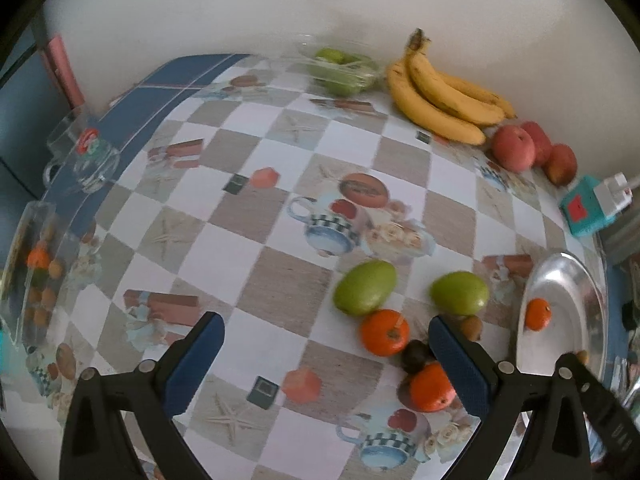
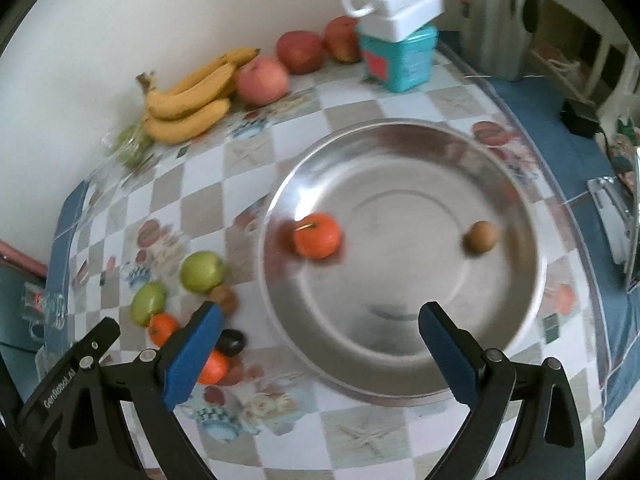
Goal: Organize fruits
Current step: 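Lower the left gripper onto the larger orange and close it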
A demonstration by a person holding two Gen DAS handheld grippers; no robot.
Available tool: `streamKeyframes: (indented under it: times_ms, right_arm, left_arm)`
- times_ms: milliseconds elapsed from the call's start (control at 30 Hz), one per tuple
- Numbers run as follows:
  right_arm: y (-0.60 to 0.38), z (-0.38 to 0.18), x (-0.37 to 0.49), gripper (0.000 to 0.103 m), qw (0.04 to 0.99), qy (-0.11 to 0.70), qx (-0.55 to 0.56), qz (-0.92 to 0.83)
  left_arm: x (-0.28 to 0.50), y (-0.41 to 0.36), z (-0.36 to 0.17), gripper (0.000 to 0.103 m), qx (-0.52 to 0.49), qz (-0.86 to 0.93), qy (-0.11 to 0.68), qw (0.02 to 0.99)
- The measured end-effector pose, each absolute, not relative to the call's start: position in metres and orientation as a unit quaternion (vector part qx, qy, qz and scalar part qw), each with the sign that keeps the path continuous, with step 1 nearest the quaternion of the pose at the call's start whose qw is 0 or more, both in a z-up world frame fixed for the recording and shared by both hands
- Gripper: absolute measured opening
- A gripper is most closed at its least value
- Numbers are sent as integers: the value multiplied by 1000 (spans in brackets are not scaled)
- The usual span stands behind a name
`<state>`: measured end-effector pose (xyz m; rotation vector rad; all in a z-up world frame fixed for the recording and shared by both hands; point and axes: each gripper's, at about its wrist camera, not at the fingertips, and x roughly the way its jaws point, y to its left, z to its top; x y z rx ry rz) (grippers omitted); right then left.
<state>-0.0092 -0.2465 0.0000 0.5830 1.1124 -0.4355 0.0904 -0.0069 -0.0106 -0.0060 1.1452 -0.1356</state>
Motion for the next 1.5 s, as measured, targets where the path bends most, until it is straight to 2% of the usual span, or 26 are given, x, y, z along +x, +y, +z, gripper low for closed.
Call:
streamKeyframes:
  times_ms: [533, 667, 1100, 1200, 1267, 1500]
  right_arm:
    - [-169, -13, 24, 98, 788, 562, 219, -123]
    - [-174, -17, 22, 98, 781, 567, 225, -133]
    - [-217, -18, -1, 98, 765, 558, 247, -206]
    - [-226, -17, -7, 98, 763, 550, 264, -214]
    - [-229, -17, -9, 98, 762, 548, 270, -215]
    - [-229, -15, -7, 98, 765, 543, 273, -212]
  left_arm:
    - [95, 20, -28, 103, -14, -36, 573, 819]
    - [97, 22, -32, 103, -34, -39, 582, 811]
    - [84, -27, -49, 101, -10, -108, 615, 781]
    - [79, -41, -53, 89, 3, -126, 620, 774]
    - [75, -49, -54, 87, 15, -136, 621, 772]
    - [70, -66, -54, 67, 16, -171, 622, 764]
